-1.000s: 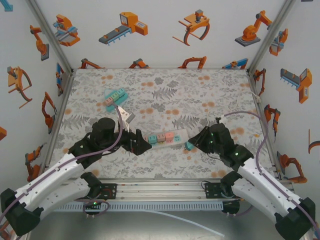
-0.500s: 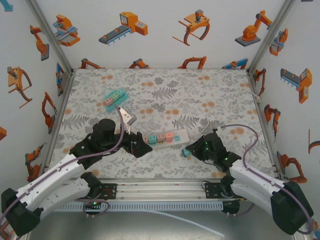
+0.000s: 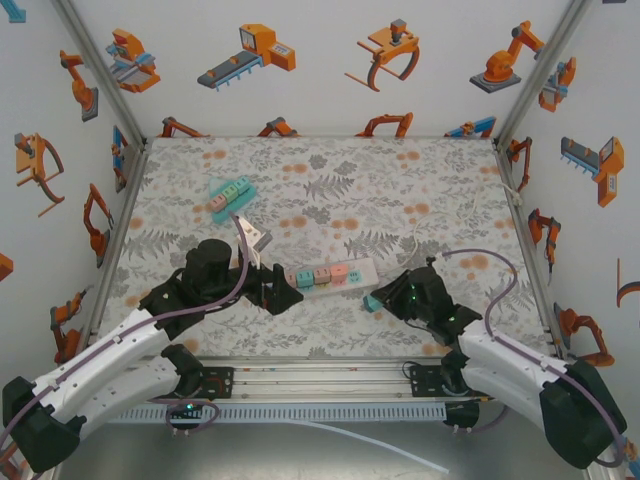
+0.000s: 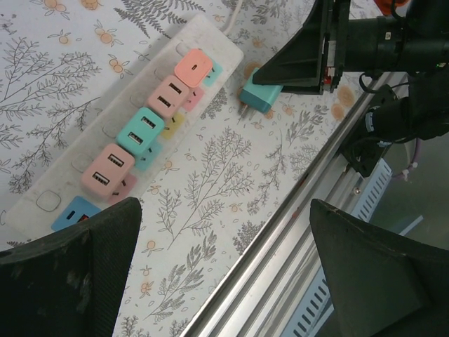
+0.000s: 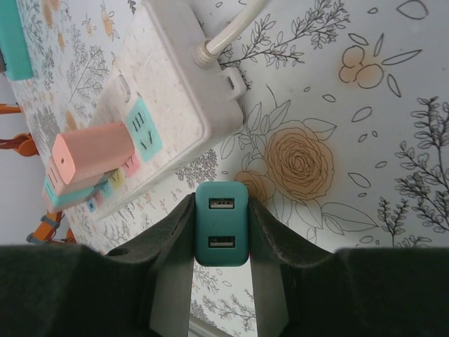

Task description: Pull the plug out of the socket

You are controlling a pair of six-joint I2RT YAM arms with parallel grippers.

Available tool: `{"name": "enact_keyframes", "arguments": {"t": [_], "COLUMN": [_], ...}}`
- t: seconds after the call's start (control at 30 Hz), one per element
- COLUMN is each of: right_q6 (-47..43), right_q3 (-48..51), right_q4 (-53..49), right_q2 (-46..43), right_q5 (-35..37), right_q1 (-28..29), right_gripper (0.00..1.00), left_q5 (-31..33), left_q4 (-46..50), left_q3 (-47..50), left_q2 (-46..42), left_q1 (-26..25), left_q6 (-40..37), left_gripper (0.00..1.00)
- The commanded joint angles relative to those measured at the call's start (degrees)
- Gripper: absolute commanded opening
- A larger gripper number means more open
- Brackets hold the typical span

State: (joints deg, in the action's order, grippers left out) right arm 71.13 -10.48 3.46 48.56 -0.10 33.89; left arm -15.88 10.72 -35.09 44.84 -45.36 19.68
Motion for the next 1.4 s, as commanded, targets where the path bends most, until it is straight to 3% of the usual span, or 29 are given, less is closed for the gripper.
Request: {"name": "enact_keyframes", "arguments": {"t": [0.0, 0.13, 0.33, 0.63, 0.77, 0.87, 1.0, 1.17, 1.37], "right_q6": [-0.8, -0.7, -1.5, -6.3, -14.0, -26.1, -47.3, -74.1, -107.5], "right_q3": [1.0, 1.4, 0.5, -5.5, -11.6, -17.4, -23.3, -27.6, -29.9], "right_q4": [-6.3, -8.4, -12.7, -20.0, -21.1, -19.3, -13.1, -7.7, -13.2], "right_q2": [-2.4, -5.3, -8.9, -14.6, -14.4, -11.9, -7.1, -1.7, 1.6], "right_q5": [3.3, 4.2, 5.5, 9.0, 10.8, 10.9, 4.9, -11.6, -28.2], "right_q1": [-0.2, -0.2, -0.2, -0.2, -0.2, -0.3, -0.2, -0.2, -0.1], "right_gripper": [0.36, 0.43, 0.45, 0.5, 0.53, 0.53, 0.53, 0.51, 0.51], "left_q5": [1.3, 1.8, 3.6, 10.6, 16.3, 21.0, 26.1, 30.3, 30.7], "left_q4": [0.2, 0.4, 1.5, 4.3, 6.8, 9.1, 10.7, 12.1, 13.2], "left_q3": [0.2, 0.3, 0.3, 0.6, 0.8, 0.8, 1.5, 2.7, 4.9], "left_q2": [-0.6, -1.0, -1.8, -5.1, -6.6, -7.6, -8.5, -9.3, -9.5], "left_q1": [-0.3, -0.3, -0.3, -0.3, -0.3, -0.2, -0.1, 0.5, 3.0], "left_q6": [-1.3, -1.1, -0.8, 0.4, 2.1, 3.9, 7.0, 10.7, 15.0], "left_gripper": [0.97, 0.97, 0.97, 0.97, 0.97, 0.97, 0.97, 0.97, 0.97]}}
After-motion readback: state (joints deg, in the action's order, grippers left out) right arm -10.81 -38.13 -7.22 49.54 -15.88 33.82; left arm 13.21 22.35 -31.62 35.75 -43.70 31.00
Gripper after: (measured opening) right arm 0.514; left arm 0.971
